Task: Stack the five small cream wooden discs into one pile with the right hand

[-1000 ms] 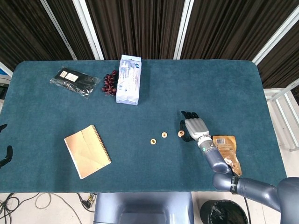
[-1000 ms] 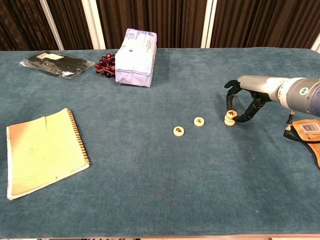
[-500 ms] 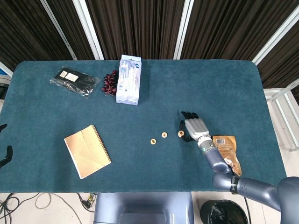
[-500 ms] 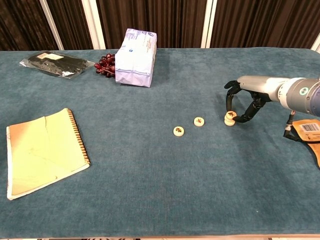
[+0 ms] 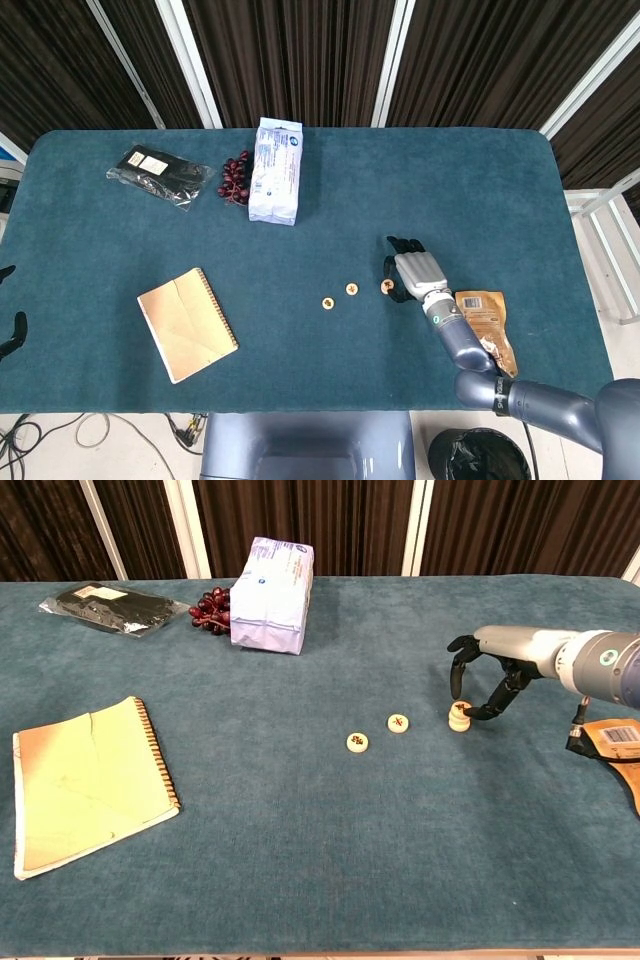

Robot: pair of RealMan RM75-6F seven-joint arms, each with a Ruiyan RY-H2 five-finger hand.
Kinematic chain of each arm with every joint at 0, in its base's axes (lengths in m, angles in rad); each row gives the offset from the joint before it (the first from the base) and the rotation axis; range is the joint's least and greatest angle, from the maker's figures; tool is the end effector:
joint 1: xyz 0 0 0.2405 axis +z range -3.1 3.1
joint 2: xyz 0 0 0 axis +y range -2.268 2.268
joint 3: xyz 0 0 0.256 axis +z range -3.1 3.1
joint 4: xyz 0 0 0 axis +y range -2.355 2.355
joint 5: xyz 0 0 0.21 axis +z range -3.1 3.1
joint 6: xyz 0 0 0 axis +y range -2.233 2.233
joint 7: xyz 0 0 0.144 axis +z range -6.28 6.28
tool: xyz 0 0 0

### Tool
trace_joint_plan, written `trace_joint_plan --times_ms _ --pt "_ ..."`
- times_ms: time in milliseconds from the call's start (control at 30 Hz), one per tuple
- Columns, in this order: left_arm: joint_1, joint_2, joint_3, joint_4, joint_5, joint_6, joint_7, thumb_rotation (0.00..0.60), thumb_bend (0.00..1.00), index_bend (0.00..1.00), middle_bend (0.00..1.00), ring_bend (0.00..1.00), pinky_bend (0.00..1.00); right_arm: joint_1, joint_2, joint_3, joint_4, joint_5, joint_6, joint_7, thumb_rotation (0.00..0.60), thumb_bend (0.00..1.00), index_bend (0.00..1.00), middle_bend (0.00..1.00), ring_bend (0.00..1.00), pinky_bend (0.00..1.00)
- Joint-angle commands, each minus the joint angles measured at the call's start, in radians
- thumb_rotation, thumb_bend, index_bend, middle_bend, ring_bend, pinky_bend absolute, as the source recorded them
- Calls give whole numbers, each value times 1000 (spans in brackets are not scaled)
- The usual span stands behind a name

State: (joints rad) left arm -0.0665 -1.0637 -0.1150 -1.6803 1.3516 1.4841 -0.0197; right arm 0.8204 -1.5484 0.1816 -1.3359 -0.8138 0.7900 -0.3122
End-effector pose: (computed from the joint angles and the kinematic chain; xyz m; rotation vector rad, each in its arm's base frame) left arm -0.3185 0.1864 0.1871 -1.2032 -0.9511 -0.8952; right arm -0.1833 -0.3797 -0.0189 1.7617 -1.1899 0.7348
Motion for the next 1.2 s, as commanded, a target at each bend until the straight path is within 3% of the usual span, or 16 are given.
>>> trace_joint_plan --times_ms 33,233,433,800,1200 --pt "0 0 -1 0 -1 -1 -2 600 490 165 0 0 0 -4 7 7 -15 -4 10 8 600 411 454 0 0 0" --pt "-1 -1 1 -1 1 -2 -1 600 490 165 0 0 0 -21 36 33 -108 -62 64 50 600 411 397 0 0 0" --pt "1 0 2 -3 3 -1 -5 600 491 165 0 0 0 11 17 29 -157 -74 73 -8 600 411 367 0 0 0" --pt "0 4 1 -3 -1 -7 -19 600 491 165 0 0 0 70 -114 21 -63 -34 118 -139 600 411 367 0 0 0" --pt "0 5 0 -4 -2 -7 -21 600 491 165 0 0 0 72 -137 4 -7 -2 100 -171 600 411 394 0 0 0"
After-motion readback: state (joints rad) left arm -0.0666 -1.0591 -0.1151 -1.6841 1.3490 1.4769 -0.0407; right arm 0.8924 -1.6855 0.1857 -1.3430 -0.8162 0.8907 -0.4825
